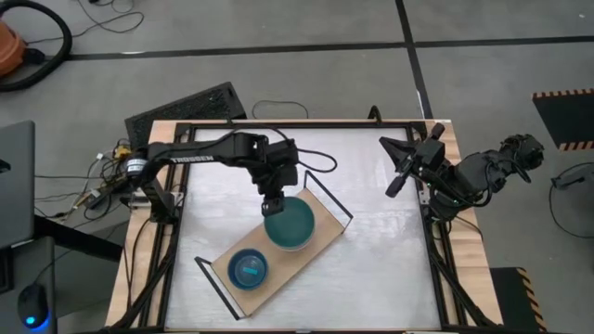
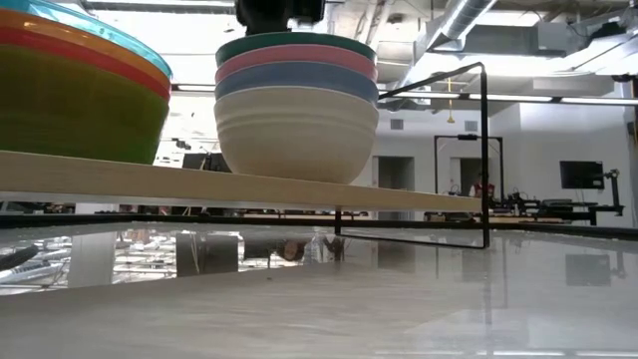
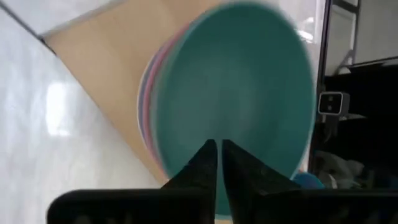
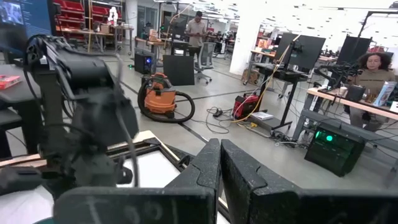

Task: Place and stack bowls onto a shelf
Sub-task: Stack the green bowl on the top of light pink bowl on the shelf, then return to Home Position

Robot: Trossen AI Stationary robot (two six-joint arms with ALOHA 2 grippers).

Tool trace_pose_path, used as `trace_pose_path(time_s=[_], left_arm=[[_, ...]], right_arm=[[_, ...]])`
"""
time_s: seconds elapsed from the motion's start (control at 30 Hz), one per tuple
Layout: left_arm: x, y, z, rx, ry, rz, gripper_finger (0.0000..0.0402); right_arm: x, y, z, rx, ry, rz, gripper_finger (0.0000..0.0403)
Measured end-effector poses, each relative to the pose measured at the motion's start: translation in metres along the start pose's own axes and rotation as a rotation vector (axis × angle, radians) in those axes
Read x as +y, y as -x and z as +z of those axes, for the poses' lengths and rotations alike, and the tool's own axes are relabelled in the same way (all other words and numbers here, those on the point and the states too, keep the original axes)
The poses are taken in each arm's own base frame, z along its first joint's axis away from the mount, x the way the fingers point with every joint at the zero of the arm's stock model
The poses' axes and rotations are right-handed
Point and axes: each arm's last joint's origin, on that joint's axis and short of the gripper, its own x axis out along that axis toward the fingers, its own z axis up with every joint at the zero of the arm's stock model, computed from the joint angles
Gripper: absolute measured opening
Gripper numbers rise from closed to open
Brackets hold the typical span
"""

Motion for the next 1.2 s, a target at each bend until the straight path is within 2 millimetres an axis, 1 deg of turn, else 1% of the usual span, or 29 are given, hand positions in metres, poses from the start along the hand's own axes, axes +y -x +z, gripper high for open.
trace_pose_path(time_s=[0.1,0.2,0.27,0.43,0.53,0.63,0.7,0.77,0.83,0.9,0.97,1.0,1.03,1.07,1.1,1.17,1.2], left_arm=[[0.015,-0.007,-0.003,0.013,0.039,-0.034,0.0003],[0.026,-0.008,-0.003,-0.002,0.07,-0.056,0.0001],[0.03,-0.007,-0.002,-0.008,0.088,-0.066,0.0],[0.031,-0.007,0.0,-0.027,0.067,-0.074,0.0],[0.03,-0.005,0.001,-0.038,0.099,-0.077,0.0],[0.026,0.008,0.006,-0.061,0.171,-0.118,0.0],[0.019,0.029,0.012,-0.11,0.184,-0.186,0.0],[0.009,0.056,0.015,-0.157,0.167,-0.26,0.0],[-0.005,0.087,0.018,-0.243,0.113,-0.32,0.0],[-0.021,0.119,0.014,-0.322,0.049,-0.344,0.0],[-0.039,0.153,0.006,-0.433,-0.045,-0.322,0.0],[-0.048,0.171,-0.001,-0.492,-0.082,-0.294,0.0],[-0.055,0.188,-0.01,-0.557,-0.114,-0.253,0.0],[-0.062,0.207,-0.02,-0.631,-0.156,-0.2,0.0],[-0.07,0.225,-0.033,-0.706,-0.206,-0.138,0.0],[-0.081,0.257,-0.064,-0.846,-0.289,-0.005,0.0],[-0.086,0.273,-0.081,-0.917,-0.303,0.055,0.0]], right_arm=[[0.0,0.0,0.0,0.0,0.0,0.0,0.004],[0.0,0.0,0.0,0.0,0.0,0.0,0.004],[0.0,0.0,0.0,0.0,0.0,0.0,0.004],[0.0,0.0,0.0,0.0,0.0,0.001,0.004],[0.0,0.0,0.0,0.0,0.0,0.002,0.004],[0.0,0.0,0.0,0.0,-0.001,0.002,0.004],[0.0,0.0,0.001,-0.003,0.0,0.002,0.004],[0.0,0.0,0.004,-0.016,0.01,0.0,0.004],[-0.001,0.0,0.009,-0.04,0.034,-0.004,0.004],[-0.002,0.001,0.014,-0.06,0.088,-0.006,0.004],[-0.002,0.002,0.015,-0.065,0.173,-0.005,0.004],[-0.003,0.003,0.015,-0.064,0.213,-0.009,0.004],[-0.004,0.003,0.016,-0.064,0.209,-0.014,0.004],[-0.006,0.004,0.017,-0.063,0.151,-0.03,0.004],[-0.009,0.004,0.019,-0.065,0.078,-0.054,0.004],[-0.021,0.005,0.021,-0.069,0.025,-0.077,0.004],[-0.029,0.008,0.022,-0.071,0.005,-0.078,0.004]])
